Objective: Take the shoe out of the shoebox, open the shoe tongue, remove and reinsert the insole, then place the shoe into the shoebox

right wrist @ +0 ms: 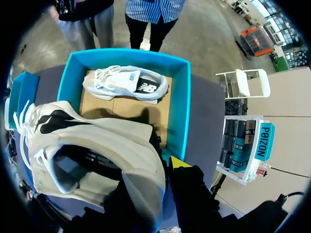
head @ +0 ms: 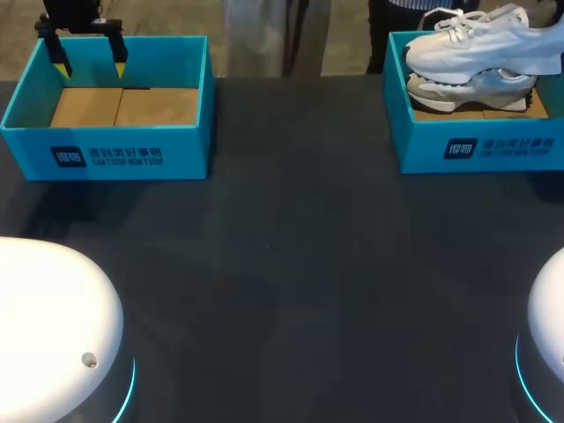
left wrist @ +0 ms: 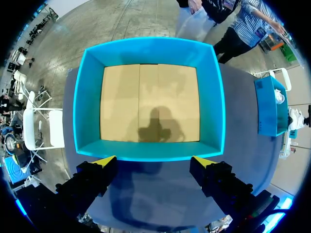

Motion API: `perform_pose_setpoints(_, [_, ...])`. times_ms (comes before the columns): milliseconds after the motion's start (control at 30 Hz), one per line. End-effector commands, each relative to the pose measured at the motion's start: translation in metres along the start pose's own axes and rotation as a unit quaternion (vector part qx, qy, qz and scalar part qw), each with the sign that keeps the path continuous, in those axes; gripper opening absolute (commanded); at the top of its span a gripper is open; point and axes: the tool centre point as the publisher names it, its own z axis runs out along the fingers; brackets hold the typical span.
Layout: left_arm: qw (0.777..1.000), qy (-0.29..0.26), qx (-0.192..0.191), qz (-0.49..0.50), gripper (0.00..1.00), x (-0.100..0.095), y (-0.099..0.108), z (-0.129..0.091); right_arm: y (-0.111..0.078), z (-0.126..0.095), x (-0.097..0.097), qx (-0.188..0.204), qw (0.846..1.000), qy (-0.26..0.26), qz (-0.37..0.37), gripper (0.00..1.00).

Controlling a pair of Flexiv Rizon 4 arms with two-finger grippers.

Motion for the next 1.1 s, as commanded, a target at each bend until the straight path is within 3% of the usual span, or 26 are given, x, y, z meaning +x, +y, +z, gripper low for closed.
perform_pose_setpoints(33, [1.0, 0.0, -0.001, 0.0, 1.0, 0.0, 0.0, -0.0006, -0.0006, -0.0015, -0.0011, 0.0, 1.0, 0.001, 0.0, 0.0])
perform_pose_setpoints(967, [1.0, 0.0, -0.001, 0.0, 1.0, 0.0, 0.0, -0.0006, -0.0006, -0.0015, -0.0011, 0.0, 1.0, 0.001, 0.0, 0.0])
perform_pose_setpoints(1100, [1.0, 0.0, -0.001, 0.0, 1.0, 0.0, 0.0, -0.0006, -0.0096, -0.0095, 0.0018, 0.003, 1.0, -0.013, 0.012, 0.0])
